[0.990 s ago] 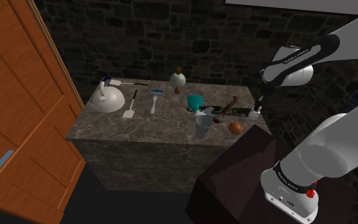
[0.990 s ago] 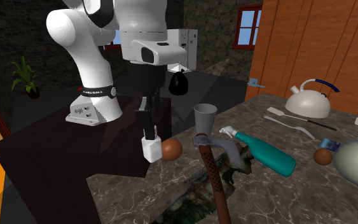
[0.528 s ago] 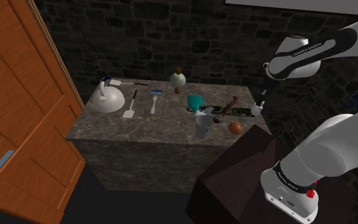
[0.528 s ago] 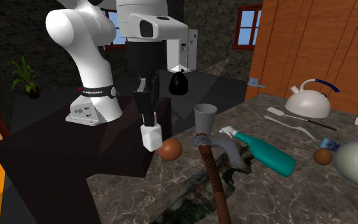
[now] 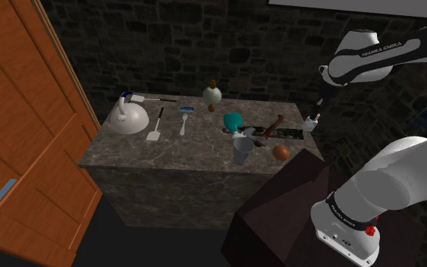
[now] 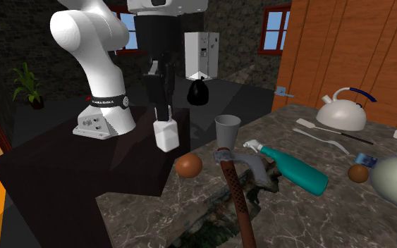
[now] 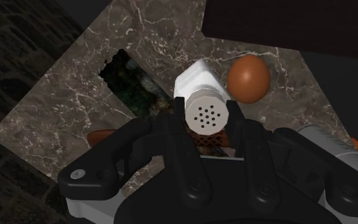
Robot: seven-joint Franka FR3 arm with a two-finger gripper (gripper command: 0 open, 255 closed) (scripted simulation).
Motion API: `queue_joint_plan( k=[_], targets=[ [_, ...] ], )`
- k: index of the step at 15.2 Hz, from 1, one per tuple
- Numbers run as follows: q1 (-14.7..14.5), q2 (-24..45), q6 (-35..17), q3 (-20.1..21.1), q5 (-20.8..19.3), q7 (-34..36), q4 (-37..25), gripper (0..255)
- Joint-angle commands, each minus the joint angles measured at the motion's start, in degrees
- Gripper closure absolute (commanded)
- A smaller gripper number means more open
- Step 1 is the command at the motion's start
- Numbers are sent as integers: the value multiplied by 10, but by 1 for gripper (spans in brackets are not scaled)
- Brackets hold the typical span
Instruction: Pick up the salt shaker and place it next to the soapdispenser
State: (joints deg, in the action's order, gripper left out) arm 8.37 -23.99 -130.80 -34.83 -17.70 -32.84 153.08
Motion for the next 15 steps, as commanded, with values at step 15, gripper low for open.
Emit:
queue_joint_plan(
  k=[15],
  targets=[
    [-5,-50,128,40,16,14,-77,255]
  ],
)
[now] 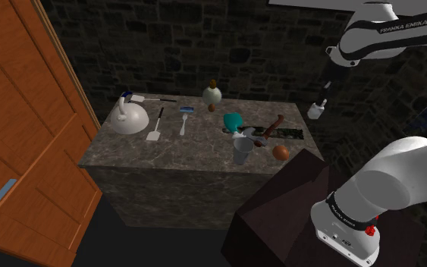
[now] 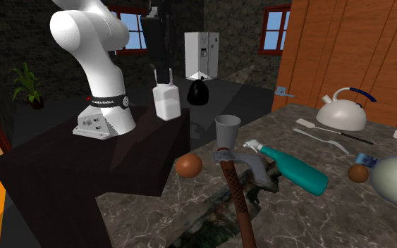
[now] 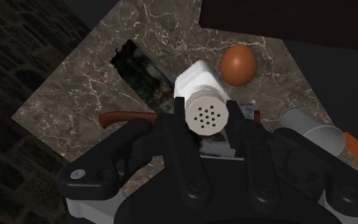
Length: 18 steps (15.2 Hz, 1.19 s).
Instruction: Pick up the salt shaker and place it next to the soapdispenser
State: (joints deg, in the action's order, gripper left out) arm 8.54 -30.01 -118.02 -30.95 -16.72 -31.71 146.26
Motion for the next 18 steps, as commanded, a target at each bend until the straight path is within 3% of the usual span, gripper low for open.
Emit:
queue_joint_plan(
  k=[1,10,18],
  targets=[
    [-18,29,-5,3,17,7,-22,255],
    [-98,207,-24,17,118,27,-168,255],
    [-125,371,5,36,208,26,-342,255]
  ],
)
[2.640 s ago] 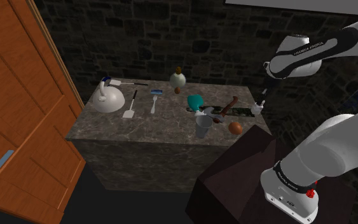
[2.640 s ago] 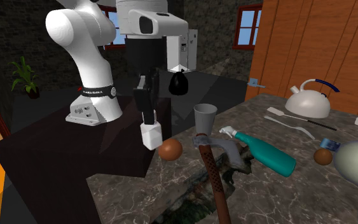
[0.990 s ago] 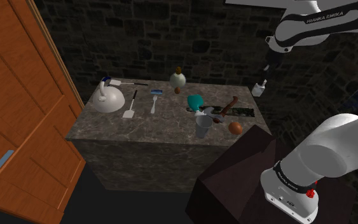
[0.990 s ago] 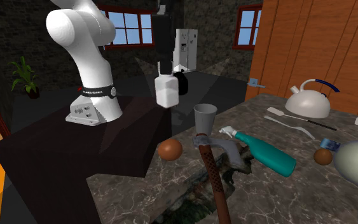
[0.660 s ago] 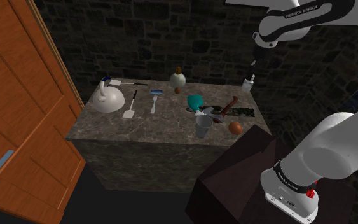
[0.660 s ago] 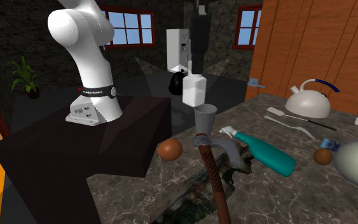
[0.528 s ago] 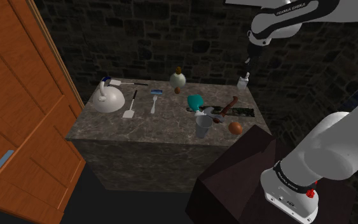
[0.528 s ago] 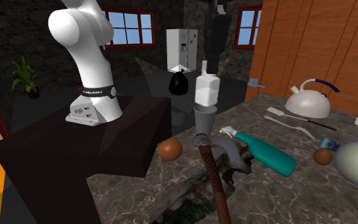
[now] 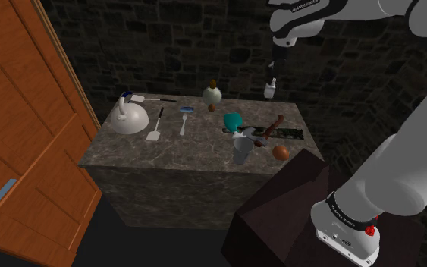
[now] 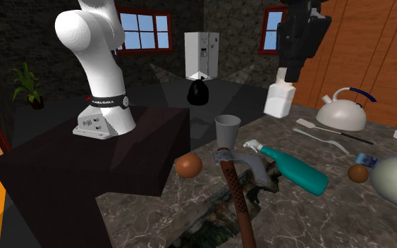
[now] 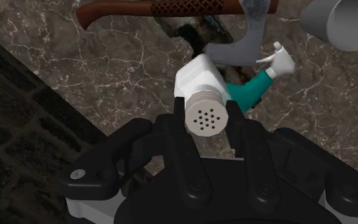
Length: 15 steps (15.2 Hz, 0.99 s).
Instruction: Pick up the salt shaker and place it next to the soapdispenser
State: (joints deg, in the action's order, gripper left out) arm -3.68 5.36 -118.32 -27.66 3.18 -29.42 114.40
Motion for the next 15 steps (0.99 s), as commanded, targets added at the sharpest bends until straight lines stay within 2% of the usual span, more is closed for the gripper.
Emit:
queue_joint_plan(
  k=[1,7,11,14,15],
  targets=[
    [-3,38,15,7,19,3,-49,255],
    [8,168,70,28,71,12,-223,255],
    [27,266,125,44,98,26,-372,255],
    [51,356,183,58,116,44,-522,255],
    [70,416,226,67,125,57,-627,255]
  ],
)
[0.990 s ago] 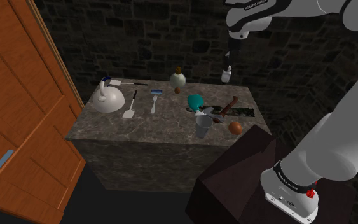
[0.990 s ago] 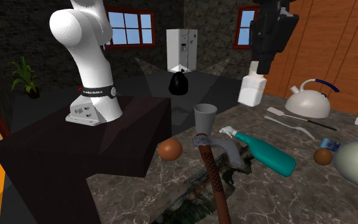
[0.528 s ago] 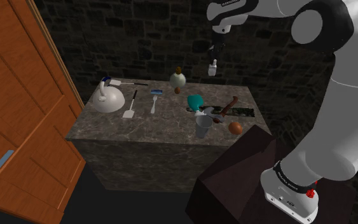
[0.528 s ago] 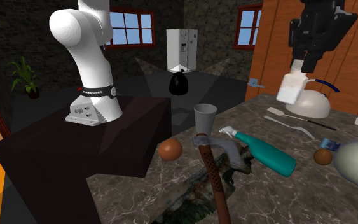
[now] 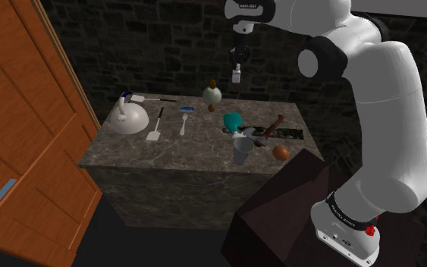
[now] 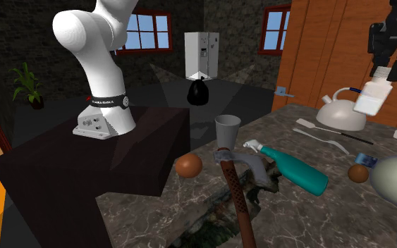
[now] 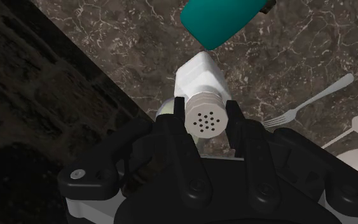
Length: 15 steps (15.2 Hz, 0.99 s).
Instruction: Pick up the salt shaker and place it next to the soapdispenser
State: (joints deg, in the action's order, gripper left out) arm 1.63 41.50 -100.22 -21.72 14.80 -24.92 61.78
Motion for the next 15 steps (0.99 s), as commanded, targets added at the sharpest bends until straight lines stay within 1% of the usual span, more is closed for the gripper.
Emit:
queue_joint_plan(
  k=[1,8,15],
  targets=[
    [15,53,36,8,8,11,-90,255],
    [6,52,-19,9,10,5,-32,255],
    [1,61,-66,12,14,0,7,255]
  ],
)
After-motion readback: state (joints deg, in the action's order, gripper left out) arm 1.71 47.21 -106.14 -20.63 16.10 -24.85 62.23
